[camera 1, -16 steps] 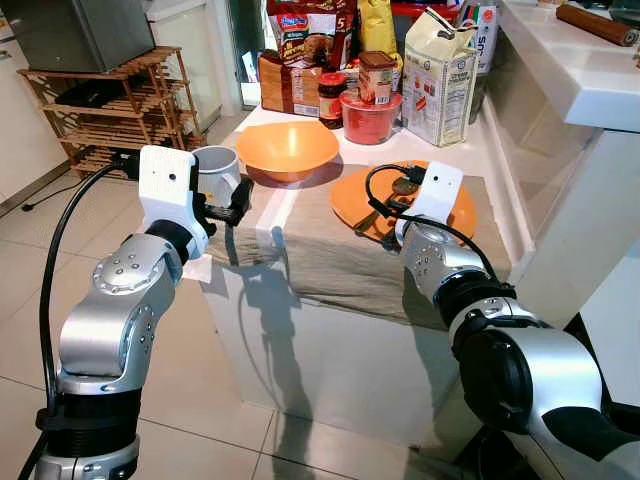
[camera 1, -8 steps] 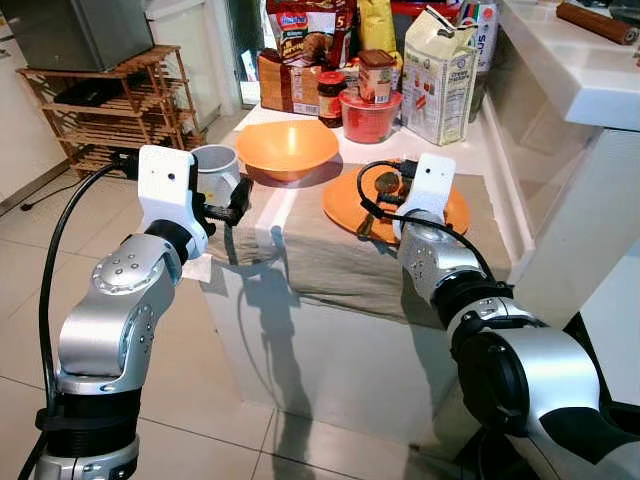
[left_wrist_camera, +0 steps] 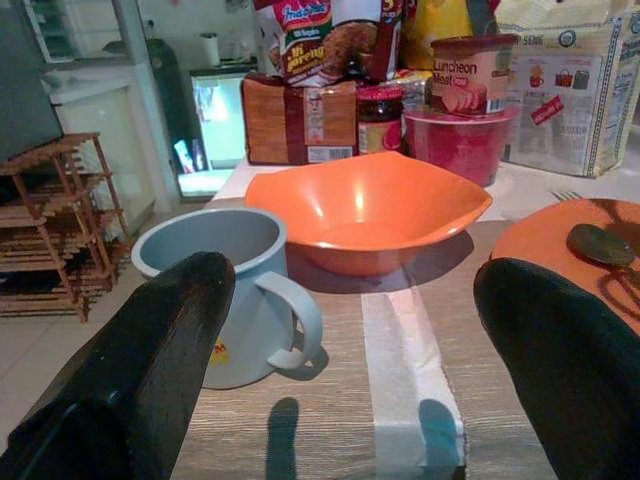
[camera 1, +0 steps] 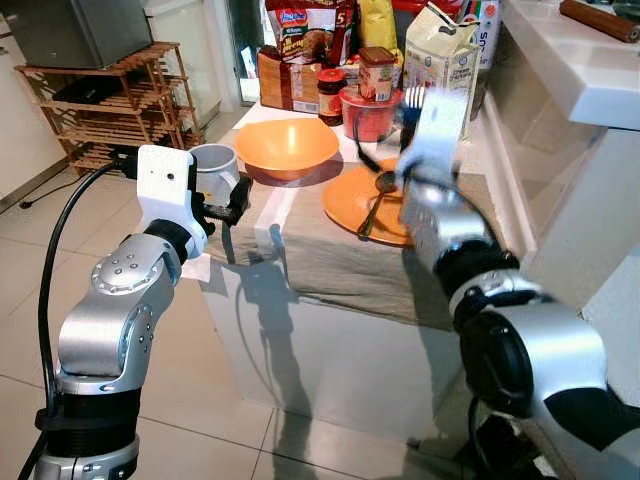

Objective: Setting the table

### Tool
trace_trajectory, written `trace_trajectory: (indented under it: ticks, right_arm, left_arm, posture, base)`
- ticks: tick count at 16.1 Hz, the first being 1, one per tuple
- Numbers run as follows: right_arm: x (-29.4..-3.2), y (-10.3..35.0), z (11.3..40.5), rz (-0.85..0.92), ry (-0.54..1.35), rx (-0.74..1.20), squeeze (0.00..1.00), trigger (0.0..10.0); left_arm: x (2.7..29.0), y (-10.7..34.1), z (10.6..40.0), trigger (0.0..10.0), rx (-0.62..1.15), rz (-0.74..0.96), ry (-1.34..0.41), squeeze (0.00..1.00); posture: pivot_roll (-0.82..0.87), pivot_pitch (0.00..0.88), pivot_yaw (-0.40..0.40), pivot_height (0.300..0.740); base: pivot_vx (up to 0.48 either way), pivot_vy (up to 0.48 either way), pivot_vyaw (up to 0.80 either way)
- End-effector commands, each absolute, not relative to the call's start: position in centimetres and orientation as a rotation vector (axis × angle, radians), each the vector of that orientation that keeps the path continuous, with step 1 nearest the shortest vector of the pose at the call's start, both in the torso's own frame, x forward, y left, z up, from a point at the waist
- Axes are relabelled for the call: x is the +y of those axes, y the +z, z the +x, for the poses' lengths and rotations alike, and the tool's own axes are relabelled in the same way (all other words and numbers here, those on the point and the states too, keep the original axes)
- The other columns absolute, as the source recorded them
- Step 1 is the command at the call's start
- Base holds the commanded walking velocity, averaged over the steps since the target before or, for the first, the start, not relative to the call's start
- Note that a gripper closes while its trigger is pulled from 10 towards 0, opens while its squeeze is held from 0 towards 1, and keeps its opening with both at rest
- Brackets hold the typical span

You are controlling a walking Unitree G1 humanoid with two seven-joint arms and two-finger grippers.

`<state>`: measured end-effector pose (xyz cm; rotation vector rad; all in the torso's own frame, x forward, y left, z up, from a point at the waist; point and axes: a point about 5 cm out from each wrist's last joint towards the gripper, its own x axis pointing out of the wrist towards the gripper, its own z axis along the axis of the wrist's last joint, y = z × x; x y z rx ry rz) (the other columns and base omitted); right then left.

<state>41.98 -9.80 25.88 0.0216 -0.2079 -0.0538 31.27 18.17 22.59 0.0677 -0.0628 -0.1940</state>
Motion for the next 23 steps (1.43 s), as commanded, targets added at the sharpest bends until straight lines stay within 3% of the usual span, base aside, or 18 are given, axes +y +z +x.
trace_trajectory:
  ticks: [1, 4, 6, 9, 11, 15, 18, 21, 23]
  right_arm:
    - [-9.8, 29.4, 41.7, -0.027, -0.040, -0.384, 0.00, 0.0]
    - [-10.3, 31.8, 40.1, -0.093, -0.035, -0.641, 0.00, 0.0]
    - [-10.2, 34.3, 37.2, -0.199, -0.027, -0.927, 0.00, 0.0]
    - [-10.3, 35.9, 34.8, -0.223, -0.032, -1.084, 0.00, 0.0]
    - [-9.9, 34.5, 33.3, -0.319, -0.003, -1.109, 0.00, 0.0]
    - [-12.9, 30.3, 33.8, -0.305, -0.098, -0.918, 0.00, 0.0]
    - [-13.2, 26.9, 34.2, -0.232, -0.101, -0.746, 0.00, 0.0]
    - [-13.5, 25.3, 32.9, -0.246, -0.089, -0.694, 0.00, 0.0]
    - [-13.3, 22.8, 34.0, -0.138, -0.061, -0.513, 0.00, 0.0]
  left_arm:
    - [18.3, 22.6, 31.3, 10.0, -0.074, 0.076, -0.174, 0.00]
    - [18.5, 22.2, 31.4, 10.0, -0.081, 0.077, -0.156, 0.00]
    - [18.8, 21.8, 31.5, 10.0, -0.091, 0.069, -0.139, 0.00]
    - [18.8, 21.6, 31.9, 10.0, -0.117, 0.053, -0.130, 0.00]
    - [18.9, 21.8, 31.9, 10.0, -0.142, 0.057, -0.125, 0.00]
    - [19.1, 21.9, 31.9, 10.0, -0.170, 0.052, -0.115, 0.00]
    - [18.7, 21.5, 31.8, 10.0, -0.168, 0.053, -0.123, 0.00]
    - [18.9, 21.0, 31.5, 10.0, -0.163, 0.047, -0.114, 0.00]
    - [19.0, 20.0, 31.7, 10.0, -0.122, 0.023, -0.102, 0.00]
  posture:
    - [0.01, 0.000, 0.030, 0.740]
    - [0.00, 0.000, 0.029, 0.740]
    - [-0.01, 0.000, 0.033, 0.740]
    - [-0.03, 0.000, 0.036, 0.740]
    - [-0.04, 0.000, 0.032, 0.740]
    - [-0.05, 0.000, 0.039, 0.740]
    - [-0.05, 0.000, 0.033, 0.740]
    - [-0.05, 0.000, 0.036, 0.740]
    - [-0.05, 0.000, 0.040, 0.740]
  base:
    - [0.000, 0.000, 0.00]
    - [0.000, 0.000, 0.00]
    - [0.000, 0.000, 0.00]
    - [0.000, 0.000, 0.00]
    - [0.000, 0.000, 0.00]
    - [0.000, 0.000, 0.00]
    - [0.000, 0.000, 0.00]
    - [0.000, 0.000, 0.00]
    - [0.000, 0.000, 0.00]
